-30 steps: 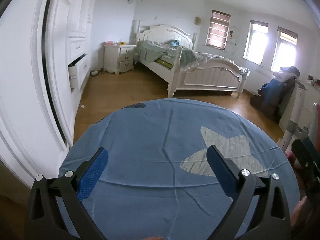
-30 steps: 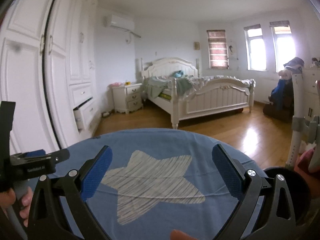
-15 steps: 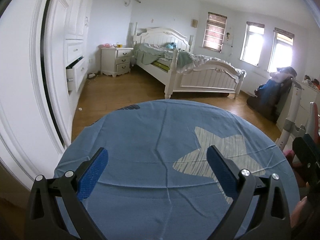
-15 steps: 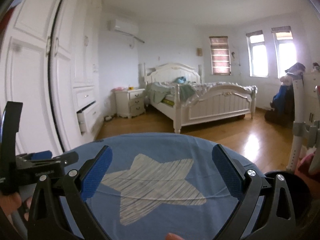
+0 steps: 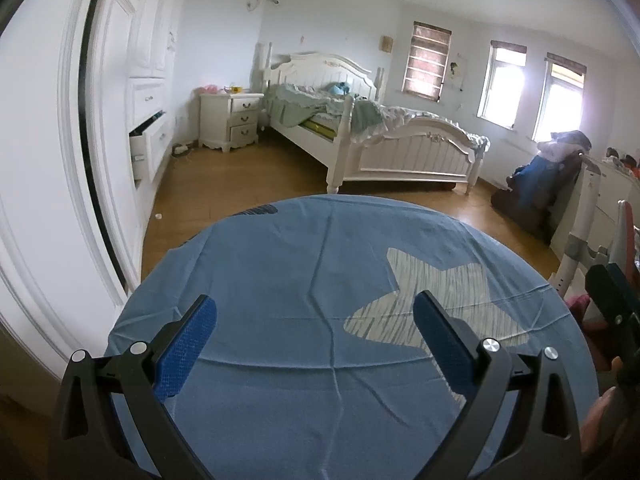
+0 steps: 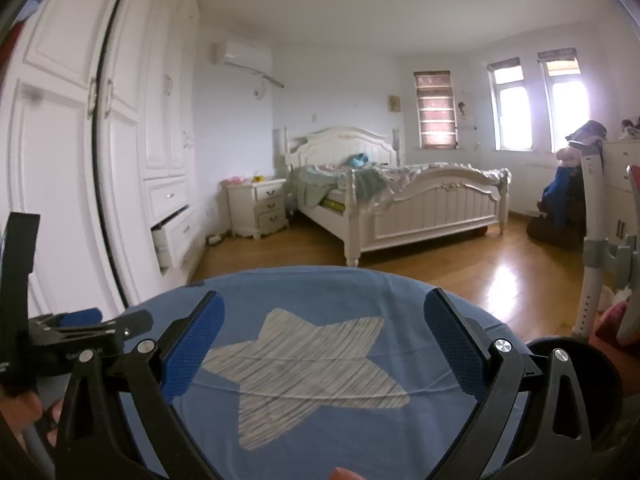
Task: Collect trash
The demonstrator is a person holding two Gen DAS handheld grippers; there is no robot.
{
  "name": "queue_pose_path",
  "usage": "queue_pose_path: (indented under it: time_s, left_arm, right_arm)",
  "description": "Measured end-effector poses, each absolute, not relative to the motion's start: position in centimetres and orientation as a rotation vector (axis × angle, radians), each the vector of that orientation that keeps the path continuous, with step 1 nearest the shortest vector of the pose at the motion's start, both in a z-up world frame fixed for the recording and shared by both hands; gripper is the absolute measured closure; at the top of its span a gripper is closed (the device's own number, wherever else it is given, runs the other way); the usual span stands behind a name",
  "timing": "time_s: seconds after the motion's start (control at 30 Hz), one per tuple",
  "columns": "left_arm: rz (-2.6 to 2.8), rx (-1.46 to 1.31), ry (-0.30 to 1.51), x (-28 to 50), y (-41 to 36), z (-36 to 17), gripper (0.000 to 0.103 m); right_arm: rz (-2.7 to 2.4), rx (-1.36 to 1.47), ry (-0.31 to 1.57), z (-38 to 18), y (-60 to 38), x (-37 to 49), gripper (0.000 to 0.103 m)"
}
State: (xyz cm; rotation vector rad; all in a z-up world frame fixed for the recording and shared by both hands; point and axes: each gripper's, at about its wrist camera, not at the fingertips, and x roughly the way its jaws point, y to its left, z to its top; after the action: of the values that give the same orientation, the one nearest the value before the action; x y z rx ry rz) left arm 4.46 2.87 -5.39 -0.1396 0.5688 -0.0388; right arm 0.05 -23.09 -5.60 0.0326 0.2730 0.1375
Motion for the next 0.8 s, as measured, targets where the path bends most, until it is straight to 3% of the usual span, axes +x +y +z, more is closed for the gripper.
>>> queue_pose_path:
  time_s: [0.8]
  left_arm:
    - [-0.024,-0.146,0.525,3.92,2.55,-5.18,0.005]
  right_arm:
    - [0.134,0.034,0.270,-5.62,-22.94,0.00,0.005]
